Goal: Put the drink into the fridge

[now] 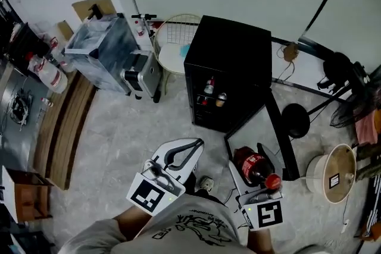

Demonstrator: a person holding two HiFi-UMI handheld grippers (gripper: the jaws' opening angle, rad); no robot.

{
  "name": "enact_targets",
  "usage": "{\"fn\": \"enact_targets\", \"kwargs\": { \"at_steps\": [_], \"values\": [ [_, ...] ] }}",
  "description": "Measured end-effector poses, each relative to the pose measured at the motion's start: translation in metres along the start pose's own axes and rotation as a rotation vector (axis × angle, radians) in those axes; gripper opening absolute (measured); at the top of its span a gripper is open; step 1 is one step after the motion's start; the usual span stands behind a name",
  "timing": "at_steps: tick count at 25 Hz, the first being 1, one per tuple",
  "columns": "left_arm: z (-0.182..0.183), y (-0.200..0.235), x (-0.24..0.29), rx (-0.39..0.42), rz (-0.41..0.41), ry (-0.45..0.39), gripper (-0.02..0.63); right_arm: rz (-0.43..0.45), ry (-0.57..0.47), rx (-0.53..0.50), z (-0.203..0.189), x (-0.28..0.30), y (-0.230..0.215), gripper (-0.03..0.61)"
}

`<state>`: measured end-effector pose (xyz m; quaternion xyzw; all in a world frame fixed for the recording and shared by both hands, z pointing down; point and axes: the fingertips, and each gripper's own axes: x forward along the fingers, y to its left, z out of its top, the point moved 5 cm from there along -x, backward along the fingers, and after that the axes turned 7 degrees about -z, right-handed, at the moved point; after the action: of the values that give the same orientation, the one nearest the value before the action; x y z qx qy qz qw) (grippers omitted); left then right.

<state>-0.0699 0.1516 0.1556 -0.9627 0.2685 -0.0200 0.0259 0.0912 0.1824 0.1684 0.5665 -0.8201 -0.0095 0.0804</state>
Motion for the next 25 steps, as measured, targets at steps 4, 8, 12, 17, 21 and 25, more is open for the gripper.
{"fn": "enact_targets", "kwargs": {
  "at_steps": [4,8,12,17,21,25],
  "values": [
    [0.0,0.029,0.002,0.0,-0.004,0.004,0.021,0.005,0.002,-0.007,0.008,0.029,0.004,0.313],
    [-0.001,0.06,0.006,0.004,-0.005,-0.005,0.021,0.0,-0.017,0.001,0.016,0.06,0.007,0.313],
    [-0.004,0.087,0.01,0.005,-0.004,-0.012,0.021,0.001,-0.026,0.004,0.019,0.089,0.01,0.313],
    [-0.006,0.125,0.014,0.008,-0.003,-0.009,0.021,0.007,-0.017,-0.012,0.024,0.128,0.011,0.313],
    [-0.008,0.148,0.017,0.001,0.005,-0.017,0.022,0.015,-0.001,-0.026,0.024,0.15,0.01,0.313],
    [-0.01,0.162,0.023,0.008,0.001,-0.014,0.021,0.015,0.001,-0.033,0.025,0.165,0.006,0.313]
  ]
}}
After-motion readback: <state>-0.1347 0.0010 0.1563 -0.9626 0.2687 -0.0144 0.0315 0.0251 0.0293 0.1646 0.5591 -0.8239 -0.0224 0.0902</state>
